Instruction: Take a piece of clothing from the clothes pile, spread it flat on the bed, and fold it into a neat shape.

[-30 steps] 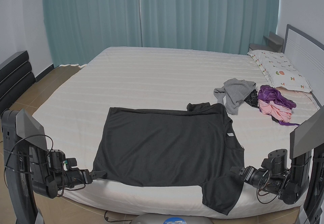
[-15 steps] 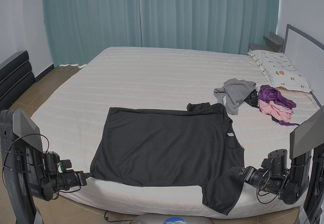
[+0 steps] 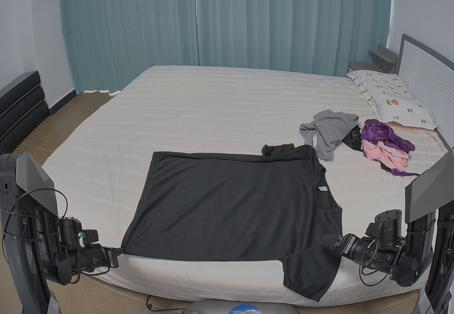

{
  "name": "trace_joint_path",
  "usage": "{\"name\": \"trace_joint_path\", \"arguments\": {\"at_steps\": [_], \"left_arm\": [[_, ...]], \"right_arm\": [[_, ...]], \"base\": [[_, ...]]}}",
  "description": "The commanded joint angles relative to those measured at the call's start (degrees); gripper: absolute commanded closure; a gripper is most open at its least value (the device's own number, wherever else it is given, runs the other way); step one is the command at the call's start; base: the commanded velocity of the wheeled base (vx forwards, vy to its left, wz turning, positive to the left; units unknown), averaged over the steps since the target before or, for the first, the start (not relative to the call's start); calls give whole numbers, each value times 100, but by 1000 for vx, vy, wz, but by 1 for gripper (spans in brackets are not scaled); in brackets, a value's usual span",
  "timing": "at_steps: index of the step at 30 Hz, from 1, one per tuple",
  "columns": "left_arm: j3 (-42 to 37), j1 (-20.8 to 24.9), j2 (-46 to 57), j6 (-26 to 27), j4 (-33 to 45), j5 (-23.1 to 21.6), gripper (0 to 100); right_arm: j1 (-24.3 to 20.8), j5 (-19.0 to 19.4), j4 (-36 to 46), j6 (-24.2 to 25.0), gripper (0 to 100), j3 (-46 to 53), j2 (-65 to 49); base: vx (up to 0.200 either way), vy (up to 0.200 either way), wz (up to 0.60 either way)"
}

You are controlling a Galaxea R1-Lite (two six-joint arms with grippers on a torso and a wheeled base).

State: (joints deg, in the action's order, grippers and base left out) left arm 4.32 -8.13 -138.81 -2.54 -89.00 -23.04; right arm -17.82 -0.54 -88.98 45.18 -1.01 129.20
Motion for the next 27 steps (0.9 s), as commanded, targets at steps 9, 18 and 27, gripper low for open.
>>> {"name": "trace_joint_path", "arguments": {"at_steps": [9,18,27], "left_arm": [[17,-13,-40,-36,-100,107,100],[8,31,-40,-678,-100,98,100],[-159,-4,-40,-713,-100,89,100]], "right_arm": [[60,-192,-76,-62,0,101,378],[68,-201,-76,-27,0,-75,695],[77,-192,-67,105,0,-373,747]], "base": [[0,0,0],[0,0,0],[0,0,0]]}}
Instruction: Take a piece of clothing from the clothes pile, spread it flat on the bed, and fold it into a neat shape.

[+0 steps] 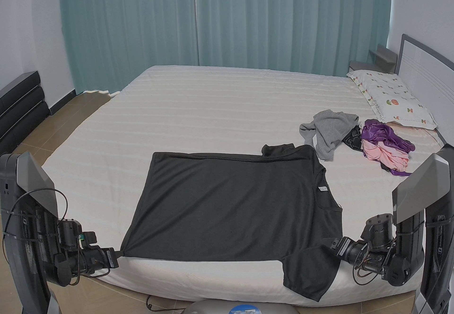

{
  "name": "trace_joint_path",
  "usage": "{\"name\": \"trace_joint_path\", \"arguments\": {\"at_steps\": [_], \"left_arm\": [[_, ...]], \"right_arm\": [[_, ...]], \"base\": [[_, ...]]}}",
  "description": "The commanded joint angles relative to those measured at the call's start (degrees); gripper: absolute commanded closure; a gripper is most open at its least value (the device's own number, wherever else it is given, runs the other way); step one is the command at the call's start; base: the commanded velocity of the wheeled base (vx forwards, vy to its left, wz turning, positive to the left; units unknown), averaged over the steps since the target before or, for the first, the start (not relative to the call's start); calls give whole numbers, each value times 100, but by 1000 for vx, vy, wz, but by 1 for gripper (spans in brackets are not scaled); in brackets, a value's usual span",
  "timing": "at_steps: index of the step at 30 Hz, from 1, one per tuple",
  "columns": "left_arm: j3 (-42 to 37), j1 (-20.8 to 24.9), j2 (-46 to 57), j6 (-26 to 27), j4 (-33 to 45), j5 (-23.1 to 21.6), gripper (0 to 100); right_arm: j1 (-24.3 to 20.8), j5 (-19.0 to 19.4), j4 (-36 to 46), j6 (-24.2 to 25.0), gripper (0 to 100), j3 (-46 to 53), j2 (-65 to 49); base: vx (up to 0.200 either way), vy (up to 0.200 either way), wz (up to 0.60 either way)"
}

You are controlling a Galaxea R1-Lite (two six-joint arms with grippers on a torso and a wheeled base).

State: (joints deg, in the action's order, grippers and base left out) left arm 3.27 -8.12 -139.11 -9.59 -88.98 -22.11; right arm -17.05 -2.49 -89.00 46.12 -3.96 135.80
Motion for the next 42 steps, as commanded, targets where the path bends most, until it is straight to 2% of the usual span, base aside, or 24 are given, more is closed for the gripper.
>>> {"name": "trace_joint_path", "arguments": {"at_steps": [1,4,5,12,16,23,32,41,42], "left_arm": [[-63,-5,-2,-7,-102,-3,100],[-81,-5,-11,-7,-102,-3,100],[-81,-5,-20,-16,-102,-3,100],[-151,12,-29,-25,-102,5,100],[-151,30,-90,-25,-102,5,100],[-151,30,-99,-60,-102,5,100],[-142,30,-99,-139,-102,-3,100],[-142,30,-213,-139,-102,-3,100],[-133,30,-222,-139,-102,-3,100]], "right_arm": [[0,3,-73,20,0,-78,104],[44,-6,-64,20,0,-193,175],[62,-6,-64,20,100,-237,201],[141,-77,-73,29,100,-219,148],[246,-340,-73,11,100,-210,-159],[422,-367,234,-103,100,-404,-863],[431,-349,1122,-551,100,-1159,-704],[396,-331,1201,-859,100,-1696,-98],[387,-331,1201,-859,0,-1696,-72]], "base": [[0,0,0],[0,0,0],[0,0,0],[0,0,0],[0,0,0],[0,0,0],[0,0,0],[0,0,0],[0,0,0]]}}
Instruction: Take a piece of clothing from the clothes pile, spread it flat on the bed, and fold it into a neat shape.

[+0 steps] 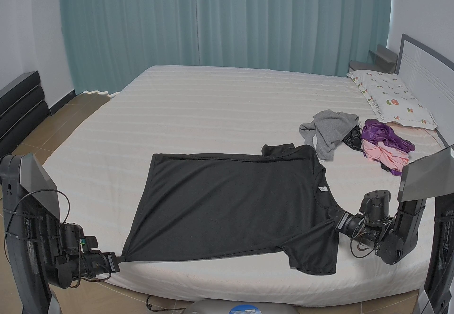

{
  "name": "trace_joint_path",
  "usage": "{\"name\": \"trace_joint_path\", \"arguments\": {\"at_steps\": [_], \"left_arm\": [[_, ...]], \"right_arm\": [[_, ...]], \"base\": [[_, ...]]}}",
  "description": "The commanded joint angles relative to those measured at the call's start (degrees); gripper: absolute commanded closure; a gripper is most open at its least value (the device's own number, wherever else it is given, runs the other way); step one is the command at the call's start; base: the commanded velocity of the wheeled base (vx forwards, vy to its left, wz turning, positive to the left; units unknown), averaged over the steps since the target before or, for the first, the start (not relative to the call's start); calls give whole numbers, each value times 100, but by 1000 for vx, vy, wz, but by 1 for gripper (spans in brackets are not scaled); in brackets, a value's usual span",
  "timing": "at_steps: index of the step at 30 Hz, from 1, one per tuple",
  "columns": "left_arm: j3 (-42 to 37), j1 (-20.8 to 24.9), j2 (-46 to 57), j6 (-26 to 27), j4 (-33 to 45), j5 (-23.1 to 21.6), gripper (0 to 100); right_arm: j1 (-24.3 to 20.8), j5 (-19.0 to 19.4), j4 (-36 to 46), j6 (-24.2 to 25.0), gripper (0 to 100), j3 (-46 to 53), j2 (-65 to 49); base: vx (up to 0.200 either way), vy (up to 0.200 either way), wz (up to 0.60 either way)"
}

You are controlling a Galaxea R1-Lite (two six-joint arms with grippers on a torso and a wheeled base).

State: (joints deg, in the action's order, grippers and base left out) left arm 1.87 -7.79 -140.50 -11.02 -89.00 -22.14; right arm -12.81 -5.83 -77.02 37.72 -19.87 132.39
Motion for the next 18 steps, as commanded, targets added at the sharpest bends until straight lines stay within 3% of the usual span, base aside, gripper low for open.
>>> {"name": "trace_joint_path", "arguments": {"at_steps": [1,9,14,18], "left_arm": [[7,-3,-83,3,-100,-1,100],[-2,-3,-83,3,-100,-1,100],[-2,-3,-83,3,-100,-1,100],[-2,-3,-83,-5,-100,-1,100]], "right_arm": [[-37,11,3,-19,0,-114,279],[165,161,-76,-1,0,141,-3],[86,732,-507,-28,0,959,-134],[-55,776,-938,-28,0,1302,50]], "base": [[0,0,0],[0,0,0],[0,0,0],[0,0,0]]}}
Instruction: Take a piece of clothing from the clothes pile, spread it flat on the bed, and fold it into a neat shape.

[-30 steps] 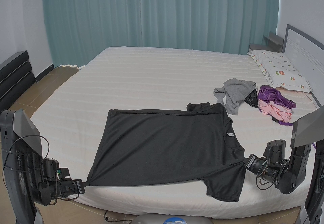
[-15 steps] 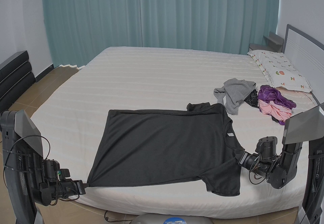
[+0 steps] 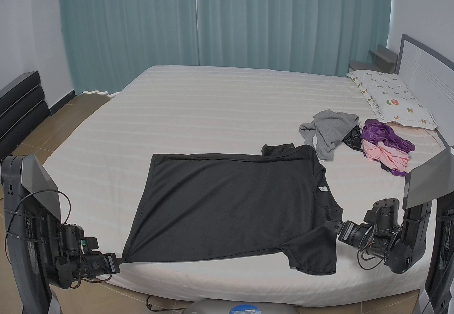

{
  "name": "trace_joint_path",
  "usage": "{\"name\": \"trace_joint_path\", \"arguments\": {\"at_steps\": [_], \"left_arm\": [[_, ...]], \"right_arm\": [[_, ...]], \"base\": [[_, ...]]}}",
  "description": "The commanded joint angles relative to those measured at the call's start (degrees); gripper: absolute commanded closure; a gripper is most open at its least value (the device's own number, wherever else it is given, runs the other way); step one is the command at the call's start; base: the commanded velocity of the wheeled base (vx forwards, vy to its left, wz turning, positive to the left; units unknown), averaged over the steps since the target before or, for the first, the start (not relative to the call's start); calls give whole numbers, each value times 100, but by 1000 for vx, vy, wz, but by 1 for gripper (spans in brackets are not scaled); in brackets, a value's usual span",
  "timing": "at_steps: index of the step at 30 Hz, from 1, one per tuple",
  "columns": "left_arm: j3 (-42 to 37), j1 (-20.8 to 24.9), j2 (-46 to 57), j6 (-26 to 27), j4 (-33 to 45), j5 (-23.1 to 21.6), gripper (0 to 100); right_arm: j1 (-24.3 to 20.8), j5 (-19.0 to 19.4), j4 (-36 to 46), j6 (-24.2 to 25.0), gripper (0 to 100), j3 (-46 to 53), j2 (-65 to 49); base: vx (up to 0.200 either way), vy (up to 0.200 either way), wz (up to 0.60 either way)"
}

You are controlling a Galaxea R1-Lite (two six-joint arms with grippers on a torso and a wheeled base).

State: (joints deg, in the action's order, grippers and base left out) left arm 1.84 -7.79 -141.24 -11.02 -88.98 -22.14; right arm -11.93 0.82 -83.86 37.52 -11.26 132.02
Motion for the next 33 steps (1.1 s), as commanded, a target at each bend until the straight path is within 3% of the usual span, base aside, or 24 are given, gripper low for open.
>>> {"name": "trace_joint_path", "arguments": {"at_steps": [1,29,30,33], "left_arm": [[-8,-3,-9,-5,-102,-1,100],[-8,-3,-9,-5,-102,-1,100],[-8,-3,-9,3,-102,-1,100],[-17,-3,0,-5,-102,-1,100]], "right_arm": [[-266,77,-588,-34,0,661,403],[-318,340,-588,-105,0,168,886],[-318,358,-588,-105,100,168,904],[-318,340,-597,-105,100,186,886]], "base": [[0,0,0],[0,0,0],[0,0,0],[0,0,0]]}}
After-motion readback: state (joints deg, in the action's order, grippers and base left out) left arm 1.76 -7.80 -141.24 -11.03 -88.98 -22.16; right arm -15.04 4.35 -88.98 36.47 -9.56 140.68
